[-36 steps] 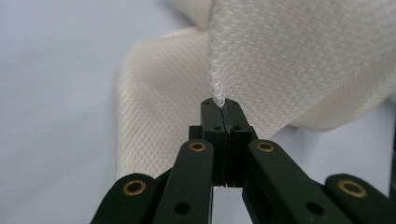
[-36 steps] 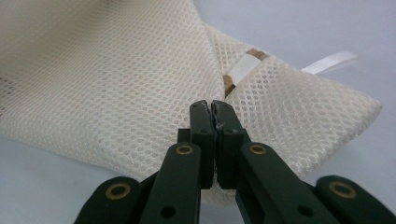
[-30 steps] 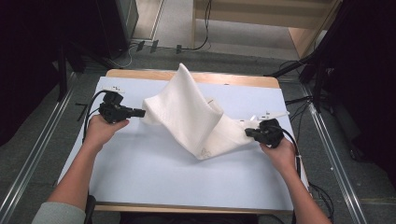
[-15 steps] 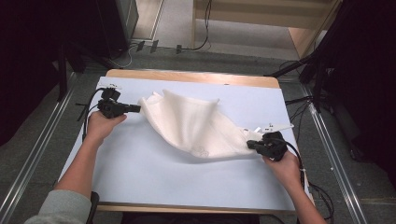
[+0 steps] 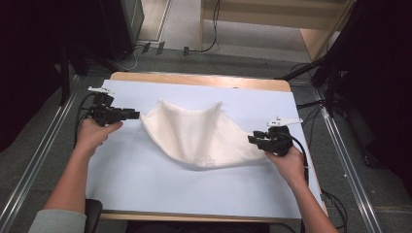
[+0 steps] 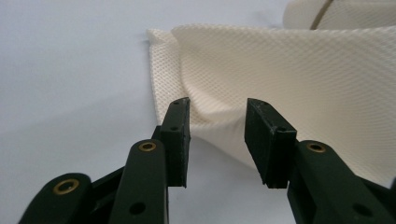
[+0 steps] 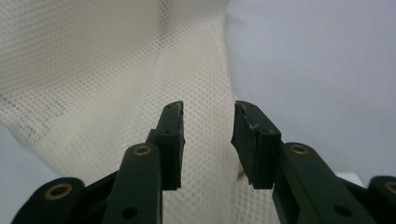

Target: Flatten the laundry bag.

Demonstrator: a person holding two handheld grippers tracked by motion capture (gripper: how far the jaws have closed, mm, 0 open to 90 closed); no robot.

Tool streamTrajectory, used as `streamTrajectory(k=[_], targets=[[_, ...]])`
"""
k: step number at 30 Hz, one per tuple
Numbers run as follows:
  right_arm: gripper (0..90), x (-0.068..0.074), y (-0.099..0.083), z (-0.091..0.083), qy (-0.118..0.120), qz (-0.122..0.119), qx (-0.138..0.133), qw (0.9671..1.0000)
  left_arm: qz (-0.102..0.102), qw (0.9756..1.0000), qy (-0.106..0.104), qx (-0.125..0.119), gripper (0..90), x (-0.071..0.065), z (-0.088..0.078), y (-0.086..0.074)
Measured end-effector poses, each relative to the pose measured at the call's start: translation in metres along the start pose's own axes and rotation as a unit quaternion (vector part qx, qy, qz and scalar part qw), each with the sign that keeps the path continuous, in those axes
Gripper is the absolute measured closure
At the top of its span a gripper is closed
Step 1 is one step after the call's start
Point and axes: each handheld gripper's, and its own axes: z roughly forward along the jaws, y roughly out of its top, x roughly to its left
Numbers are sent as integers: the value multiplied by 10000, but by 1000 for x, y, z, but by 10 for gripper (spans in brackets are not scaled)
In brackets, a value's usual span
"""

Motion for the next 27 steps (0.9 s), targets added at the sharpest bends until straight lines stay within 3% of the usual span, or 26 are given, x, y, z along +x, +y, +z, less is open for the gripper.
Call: streamTrajectory(k=[4, 7, 13, 18, 21, 22, 23, 24, 26, 27], targets=[[586, -3, 10, 16, 45, 19, 93, 9999, 78, 9999, 25, 66, 589, -5, -4, -4], [533, -9, 22, 40, 114, 6, 364, 9993, 41, 10000, -13, 79, 580, -10, -4, -6], [532, -14, 31, 61, 72, -5, 409, 9991, 79, 9999, -92, 113, 551, -23, -6, -11], [541, -19, 30, 75, 109, 41, 639, 9979, 106, 9998, -129, 90, 534, -33, -10, -15], [560, -18, 27, 83, 186, 37, 809, 9965, 106, 9998, -119, 85, 525, -39, -11, -19], [627, -17, 27, 85, 277, 78, 773, 9966, 93, 9998, -116, 96, 519, -40, -10, -20], [627, -17, 27, 85, 277, 78, 773, 9966, 90, 9998, -116, 104, 519, -41, -10, -22], [713, -13, 26, 85, 243, 46, 780, 9966, 102, 9998, -114, 137, 515, -42, -9, -24], [741, -11, 26, 85, 235, -31, 790, 9966, 92, 9998, -106, 160, 515, -42, -8, -26], [801, -9, 27, 84, 196, -85, 805, 9965, 96, 9997, -131, 172, 515, -42, -8, -27]])
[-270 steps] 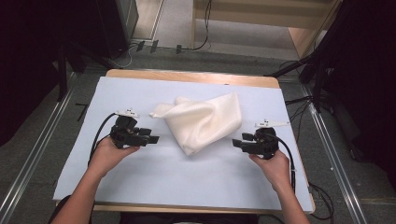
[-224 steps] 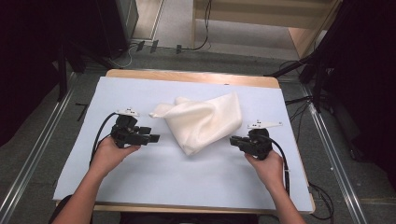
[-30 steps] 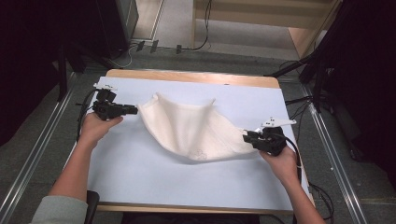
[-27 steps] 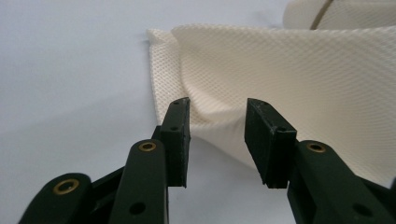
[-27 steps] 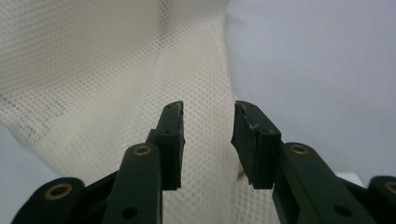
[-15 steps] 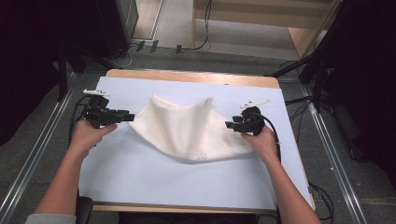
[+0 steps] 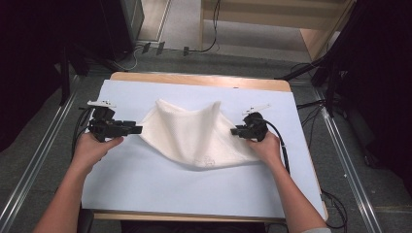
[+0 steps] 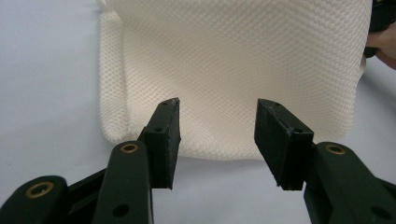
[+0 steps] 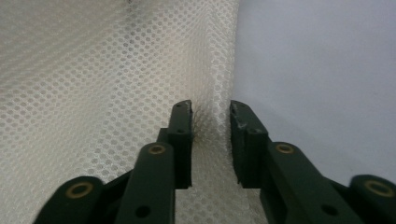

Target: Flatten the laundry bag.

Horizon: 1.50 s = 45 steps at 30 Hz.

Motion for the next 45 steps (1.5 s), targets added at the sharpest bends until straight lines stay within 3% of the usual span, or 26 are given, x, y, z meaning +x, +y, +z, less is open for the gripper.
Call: streamTrajectory(k=[1, 5, 9, 14, 21, 26, 27, 30, 33, 35, 37, 38, 39, 40, 45], targets=[[848, 1, 1, -5, 30, 10, -45, 10000, -2, 10000, -12, 13, 514, -1, 1, -1], [865, 4, 3, -14, 96, 41, -254, 9996, 22, 10000, 7, 44, 510, -3, 2, -2], [868, 20, 8, -39, 106, -173, -690, 9974, 23, 10000, -27, 62, 501, -3, 2, -2], [868, 39, 5, -57, 178, -371, -905, 9950, -16, 10000, -46, 11, 489, -3, -1, -1], [866, 62, -10, -66, 232, -594, -878, 9941, -10, 10000, -36, -38, 485, -4, -1, 1], [864, 68, -17, -63, 305, -512, -779, 9952, 42, 10000, -67, 16, 484, -5, 1, 3], [861, 70, -21, -60, 295, -482, -661, 9962, 53, 10000, -58, 30, 484, -5, 2, 4], [856, 71, -28, -53, 323, -323, -526, 9976, 58, 10000, -62, 45, 484, -4, 4, 5], [844, 71, -32, -48, 270, -335, -406, 9982, 60, 9999, -85, 35, 484, -4, 6, 6], [788, 64, -35, -42, 244, -280, -404, 9985, 76, 9999, -100, 40, 484, -4, 7, 7], [707, 60, -34, -42, 273, -221, -476, 9983, 87, 9999, -104, 49, 484, -4, 8, 8], [707, 60, -34, -42, 273, -221, -476, 9983, 87, 9999, -104, 49, 484, -4, 8, 8], [625, 57, -30, -43, 264, -161, -639, 9975, 85, 9999, -98, 47, 483, -4, 8, 8], [597, 55, -28, -44, 241, -132, -733, 9969, 82, 9999, -101, 49, 483, -4, 8, 8], [541, 41, -15, -32, 326, 111, -801, 9962, 95, 9999, -93, 46, 482, -5, 8, 8]])
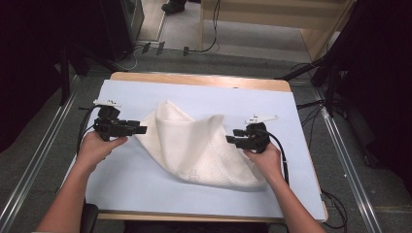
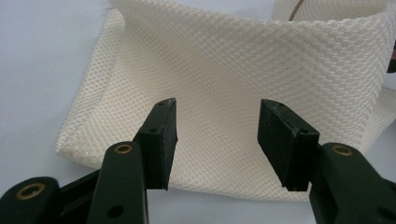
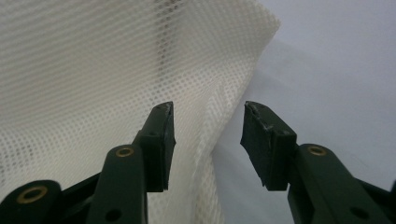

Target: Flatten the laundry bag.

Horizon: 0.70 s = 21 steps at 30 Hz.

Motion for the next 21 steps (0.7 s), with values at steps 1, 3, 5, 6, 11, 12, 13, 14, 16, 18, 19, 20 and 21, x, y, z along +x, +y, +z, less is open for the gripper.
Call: streamTrajectory(k=[1, 3, 5, 6, 11, 12, 13, 14, 16, 18, 19, 20, 21], targets=[[539, -1, 2, 4, 30, 40, 14, 10000, -21, 10000, 15, -36, 483, 0, -2, -1], [540, -2, 3, 8, 59, 76, 12, 10000, -19, 10000, 15, -52, 482, 0, -3, -1], [550, -2, 4, 17, 75, 141, 112, 9998, -60, 9999, 27, -100, 483, 1, -5, -3], [583, -1, 2, 25, 72, 147, 252, 9995, -57, 9999, 17, -110, 483, 2, -6, -4], [740, 2, 1, 34, 27, 30, 551, 9985, -118, 9998, 66, -136, 484, 4, -10, -8], [825, 4, 1, 36, 53, -39, 596, 9982, -117, 9998, 77, -141, 485, 4, -10, -8], [825, 4, 1, 36, 53, -39, 596, 9982, -109, 9998, 91, -144, 485, 4, -11, -9], [861, 7, 2, 37, 14, -128, 621, 9980, -125, 9998, 105, -131, 485, 5, -12, -10], [870, 10, 5, 33, -11, -171, 574, 9982, -134, 9997, 117, -141, 486, 4, -12, -10], [874, 13, 9, 28, 1, -230, 444, 9988, -135, 9997, 130, -174, 486, 5, -15, -11], [875, 16, 11, 24, 17, -254, 356, 9990, -135, 9997, 130, -174, 486, 5, -15, -11], [875, 18, 12, 20, 43, -302, 278, 9991, -152, 9996, 128, -185, 486, 5, -16, -11], [875, 18, 12, 20, 43, -302, 278, 9991, -175, 9996, 116, -197, 486, 5, -16, -11]])
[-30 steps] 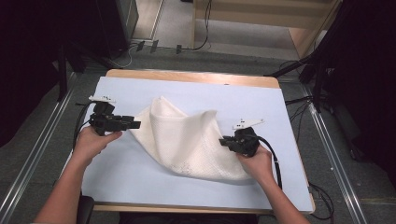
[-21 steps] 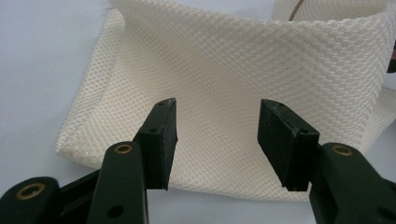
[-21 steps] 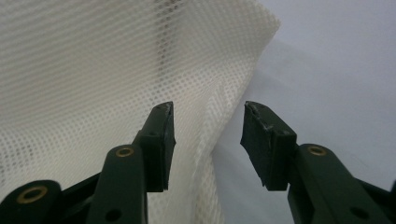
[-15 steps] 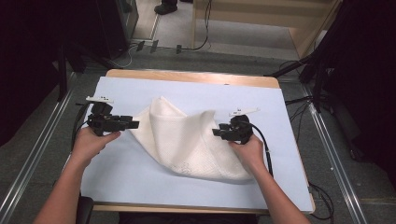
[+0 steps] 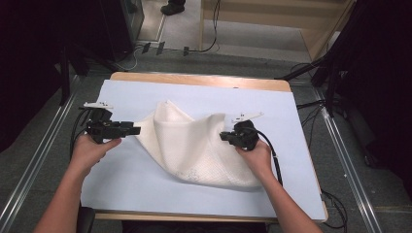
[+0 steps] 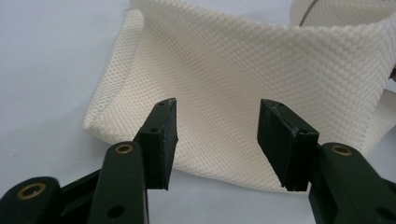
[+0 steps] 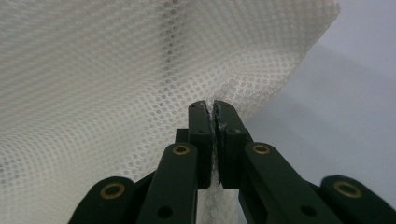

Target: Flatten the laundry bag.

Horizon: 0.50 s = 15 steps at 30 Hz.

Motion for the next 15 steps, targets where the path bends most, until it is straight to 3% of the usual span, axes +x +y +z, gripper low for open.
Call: streamTrajectory(k=[3, 6, 10, 15], targets=[[875, 15, 4, -17, 100, -147, -330, 9993, -10, 10000, -30, 17, 488, -1, -2, 0], [876, 27, 6, -26, 180, -311, -491, 9981, -13, 10000, -24, 25, 489, -2, -6, 2], [876, 38, 4, -28, 328, -346, -512, 9976, -14, 10000, 4, -9, 482, -4, -15, 7], [876, 54, -1, -25, 401, -610, -395, 9966, 24, 10000, -17, -82, 456, -11, -19, 13]])
